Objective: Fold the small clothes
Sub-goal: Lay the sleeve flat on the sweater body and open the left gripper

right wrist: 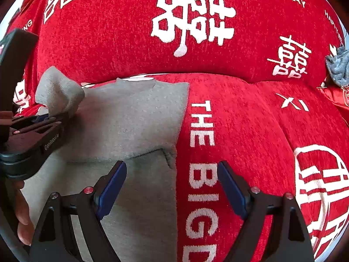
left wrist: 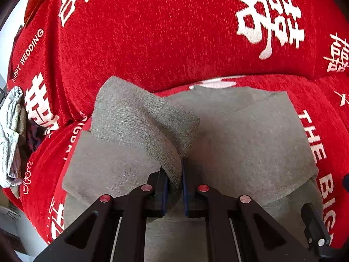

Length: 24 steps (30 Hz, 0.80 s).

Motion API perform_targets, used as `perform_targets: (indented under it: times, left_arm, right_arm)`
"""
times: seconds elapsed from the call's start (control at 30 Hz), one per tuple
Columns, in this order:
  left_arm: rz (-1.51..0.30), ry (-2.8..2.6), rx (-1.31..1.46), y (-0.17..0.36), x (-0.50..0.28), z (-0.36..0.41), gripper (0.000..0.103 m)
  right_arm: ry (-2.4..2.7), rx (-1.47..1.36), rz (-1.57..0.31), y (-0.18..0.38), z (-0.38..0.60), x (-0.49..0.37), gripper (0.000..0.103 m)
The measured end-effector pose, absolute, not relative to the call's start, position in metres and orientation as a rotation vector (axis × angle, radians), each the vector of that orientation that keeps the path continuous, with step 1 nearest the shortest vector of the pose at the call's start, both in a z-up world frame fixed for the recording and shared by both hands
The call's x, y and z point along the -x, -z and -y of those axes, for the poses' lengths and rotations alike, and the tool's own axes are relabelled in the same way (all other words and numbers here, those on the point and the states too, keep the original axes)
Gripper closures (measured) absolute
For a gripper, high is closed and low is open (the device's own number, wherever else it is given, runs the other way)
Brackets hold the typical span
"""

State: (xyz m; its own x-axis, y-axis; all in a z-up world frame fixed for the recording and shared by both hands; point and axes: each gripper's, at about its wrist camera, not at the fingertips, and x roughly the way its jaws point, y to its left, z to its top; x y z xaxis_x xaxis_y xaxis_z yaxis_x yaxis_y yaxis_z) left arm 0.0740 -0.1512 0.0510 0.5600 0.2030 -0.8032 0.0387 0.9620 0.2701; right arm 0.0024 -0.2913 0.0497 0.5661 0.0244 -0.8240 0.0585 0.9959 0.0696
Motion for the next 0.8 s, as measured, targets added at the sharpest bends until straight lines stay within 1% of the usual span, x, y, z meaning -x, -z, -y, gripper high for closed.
perform_targets:
  times: [0.3, 0.8]
  left_arm:
    - [-1.013, -0.025, -0.250, -0.037, -0.072, 0.154, 0.091]
    - [-1.069, 0.179, -0.047, -0.037, -0.064, 0.121, 0.090]
  right_arm:
    - [0.029, -0.096, -0.972, -0.046, 0.295, 0.000, 0.015]
    - [0.026, -0.113, -0.964, -0.044, 0.298, 0.004, 0.015]
